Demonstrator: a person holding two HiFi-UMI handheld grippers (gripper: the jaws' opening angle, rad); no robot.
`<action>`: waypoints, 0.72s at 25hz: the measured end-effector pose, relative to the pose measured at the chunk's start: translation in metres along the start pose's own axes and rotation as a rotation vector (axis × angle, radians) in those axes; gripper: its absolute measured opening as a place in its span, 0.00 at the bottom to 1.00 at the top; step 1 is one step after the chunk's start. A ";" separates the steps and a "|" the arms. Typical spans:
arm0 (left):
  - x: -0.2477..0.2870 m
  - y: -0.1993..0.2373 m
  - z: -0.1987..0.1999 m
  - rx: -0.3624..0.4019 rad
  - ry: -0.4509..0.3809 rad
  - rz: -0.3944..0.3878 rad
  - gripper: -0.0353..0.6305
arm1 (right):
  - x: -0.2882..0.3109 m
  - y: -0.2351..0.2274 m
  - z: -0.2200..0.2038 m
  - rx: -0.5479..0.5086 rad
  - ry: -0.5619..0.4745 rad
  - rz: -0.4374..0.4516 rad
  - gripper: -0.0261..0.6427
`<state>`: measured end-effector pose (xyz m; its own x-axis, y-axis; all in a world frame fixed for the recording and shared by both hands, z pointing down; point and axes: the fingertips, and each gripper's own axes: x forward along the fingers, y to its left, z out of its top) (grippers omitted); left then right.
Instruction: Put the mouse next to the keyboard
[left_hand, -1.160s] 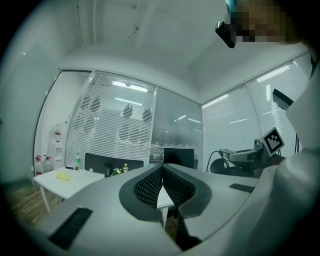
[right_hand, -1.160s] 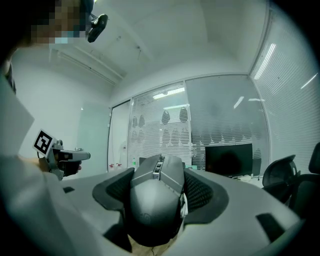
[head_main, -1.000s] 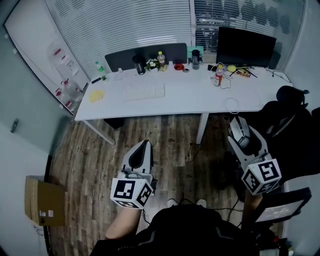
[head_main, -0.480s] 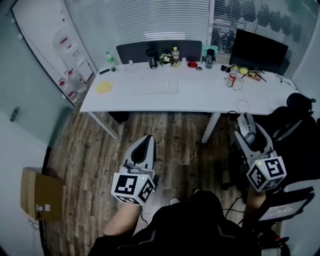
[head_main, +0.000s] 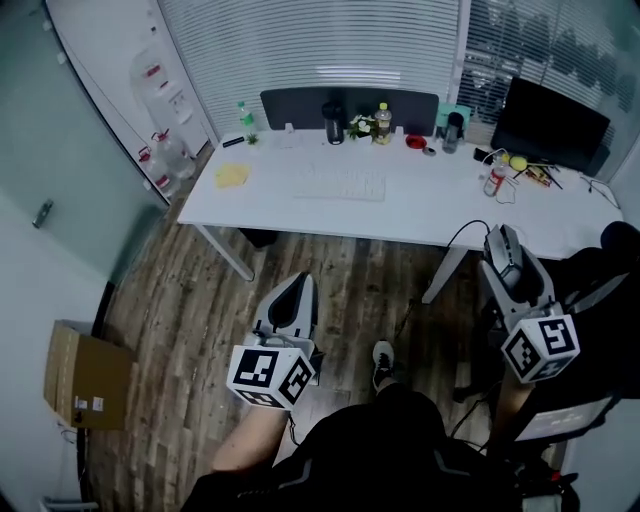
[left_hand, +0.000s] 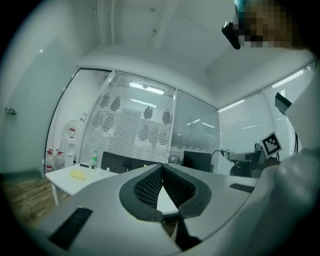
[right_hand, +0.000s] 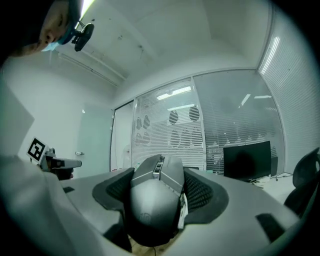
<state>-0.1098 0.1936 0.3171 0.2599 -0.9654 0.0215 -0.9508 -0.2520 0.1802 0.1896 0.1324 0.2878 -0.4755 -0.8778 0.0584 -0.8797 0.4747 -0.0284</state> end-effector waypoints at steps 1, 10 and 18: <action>0.009 0.004 0.002 0.011 0.002 0.007 0.10 | 0.012 -0.005 0.000 0.007 -0.005 0.004 0.49; 0.113 0.026 0.020 -0.002 -0.011 0.030 0.10 | 0.106 -0.042 0.018 -0.050 -0.042 0.085 0.49; 0.208 0.026 0.017 0.021 0.023 0.024 0.10 | 0.179 -0.081 0.021 -0.084 -0.050 0.159 0.49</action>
<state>-0.0838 -0.0152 0.3093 0.2406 -0.9694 0.0480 -0.9600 -0.2304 0.1591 0.1760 -0.0641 0.2800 -0.6099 -0.7924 0.0104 -0.7911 0.6096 0.0499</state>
